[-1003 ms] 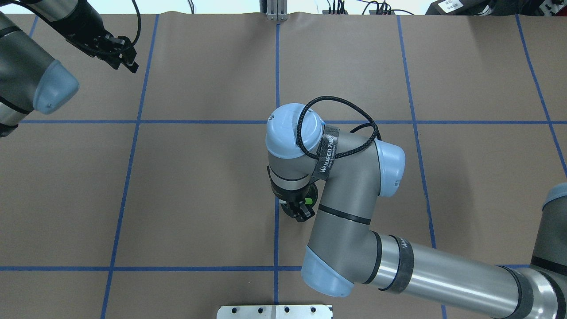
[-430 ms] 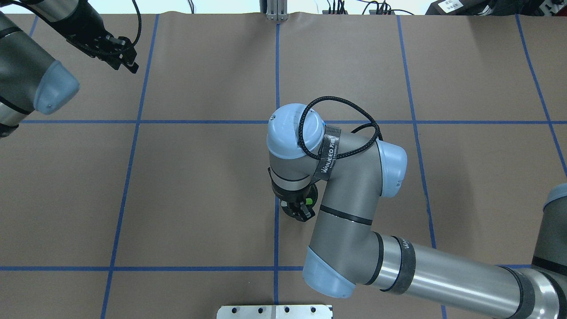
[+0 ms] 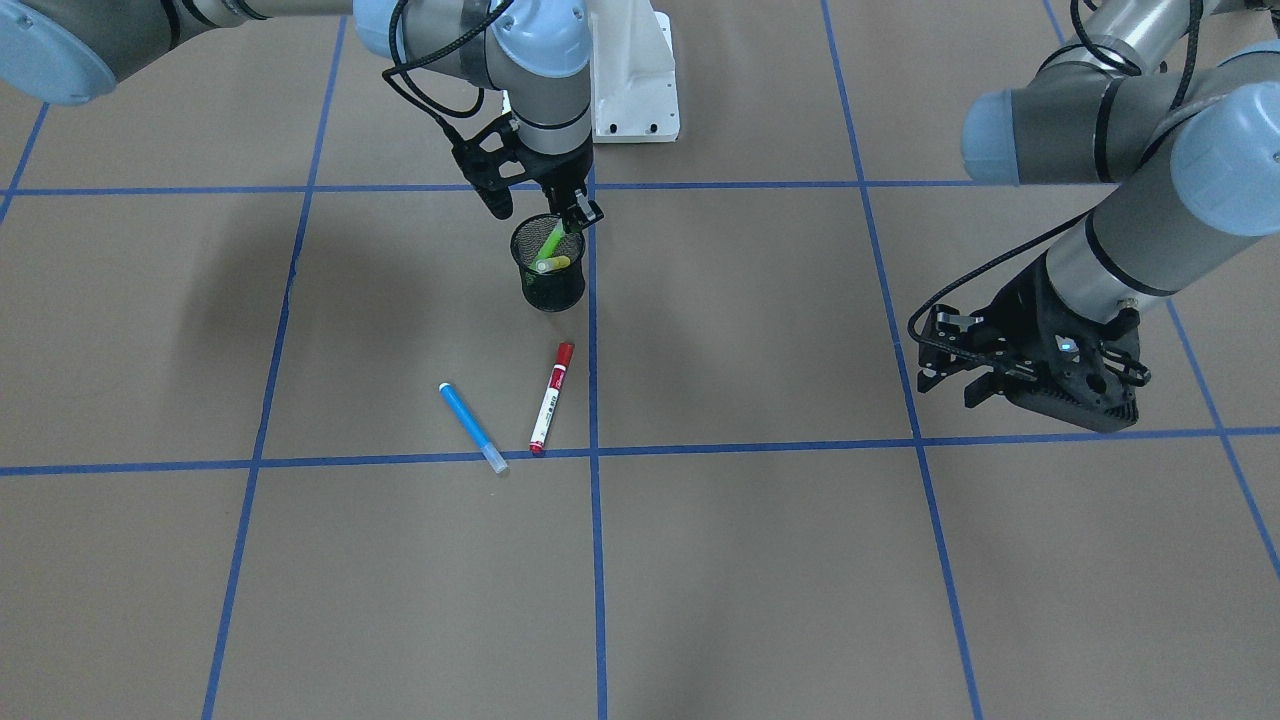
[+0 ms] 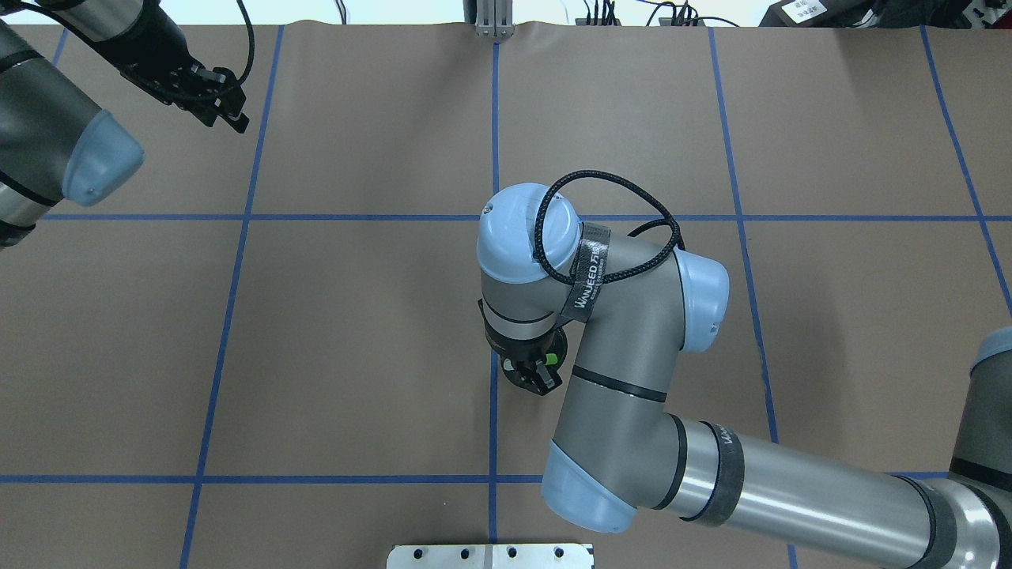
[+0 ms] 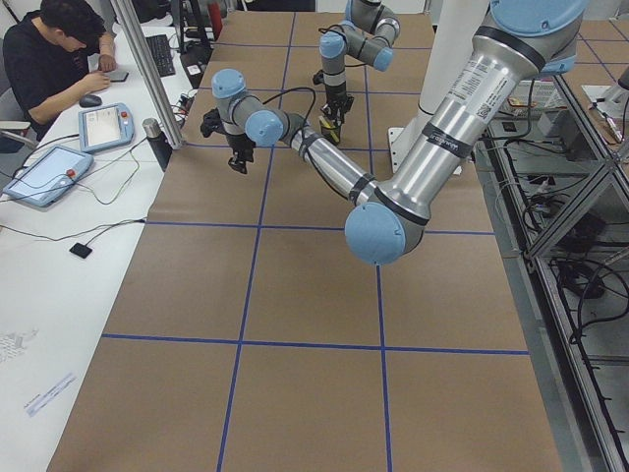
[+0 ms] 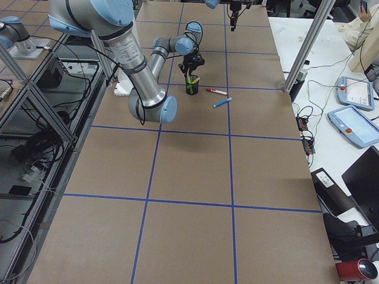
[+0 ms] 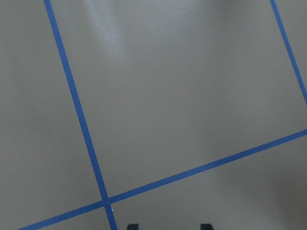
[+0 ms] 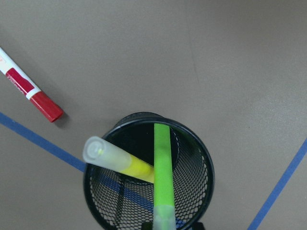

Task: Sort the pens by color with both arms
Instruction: 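Lower the right gripper into the cup and grasp the green highlighter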

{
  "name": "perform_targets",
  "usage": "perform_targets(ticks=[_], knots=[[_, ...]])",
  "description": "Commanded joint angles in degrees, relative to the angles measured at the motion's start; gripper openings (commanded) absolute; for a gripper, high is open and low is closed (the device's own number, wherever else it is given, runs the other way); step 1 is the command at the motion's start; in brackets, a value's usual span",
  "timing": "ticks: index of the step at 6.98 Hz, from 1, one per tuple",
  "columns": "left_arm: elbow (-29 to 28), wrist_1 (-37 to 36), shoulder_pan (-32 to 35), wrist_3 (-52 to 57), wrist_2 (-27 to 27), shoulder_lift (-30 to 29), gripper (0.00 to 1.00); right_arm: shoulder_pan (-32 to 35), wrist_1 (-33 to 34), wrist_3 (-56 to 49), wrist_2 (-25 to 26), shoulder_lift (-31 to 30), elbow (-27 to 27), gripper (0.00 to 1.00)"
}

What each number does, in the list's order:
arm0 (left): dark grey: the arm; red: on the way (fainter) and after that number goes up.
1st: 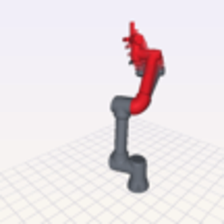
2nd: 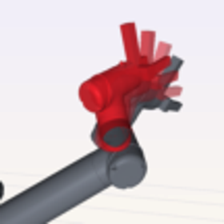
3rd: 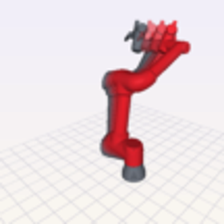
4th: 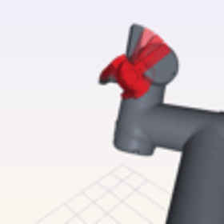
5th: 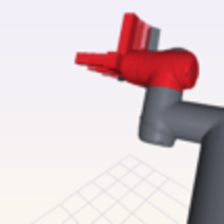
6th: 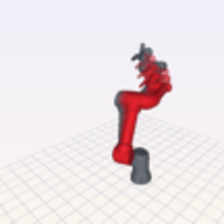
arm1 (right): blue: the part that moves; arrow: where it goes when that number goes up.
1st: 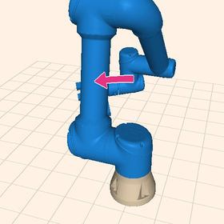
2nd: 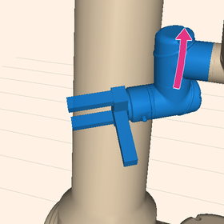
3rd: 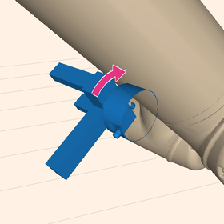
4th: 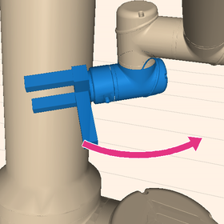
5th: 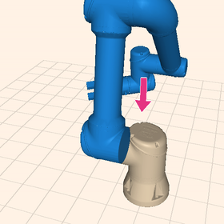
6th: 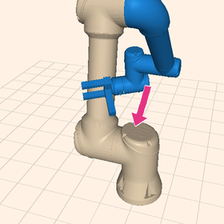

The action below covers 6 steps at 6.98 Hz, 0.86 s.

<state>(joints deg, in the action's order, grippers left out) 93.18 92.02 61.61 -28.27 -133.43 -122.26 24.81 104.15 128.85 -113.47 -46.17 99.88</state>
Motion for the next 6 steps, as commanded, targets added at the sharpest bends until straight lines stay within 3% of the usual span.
perform_targets(ticks=[1, 4, 6], knots=[[-0.02, 0.00, -0.18, -0.03, 0.01, 0.00, 0.54, -0.03, -0.09, 0.00, 0.00, -0.49, 0.05, 0.29], [-0.02, 0.00, -0.79, -0.03, 1.33, 0.00, 0.54, 0.15, 0.00, 0.00, 0.00, -0.50, 0.57, 0.10], [0.07, 0.00, -0.88, -0.03, 1.33, 0.09, 0.54, 1.20, 0.18, 0.00, -2.01, -0.50, 1.80, 0.03]])
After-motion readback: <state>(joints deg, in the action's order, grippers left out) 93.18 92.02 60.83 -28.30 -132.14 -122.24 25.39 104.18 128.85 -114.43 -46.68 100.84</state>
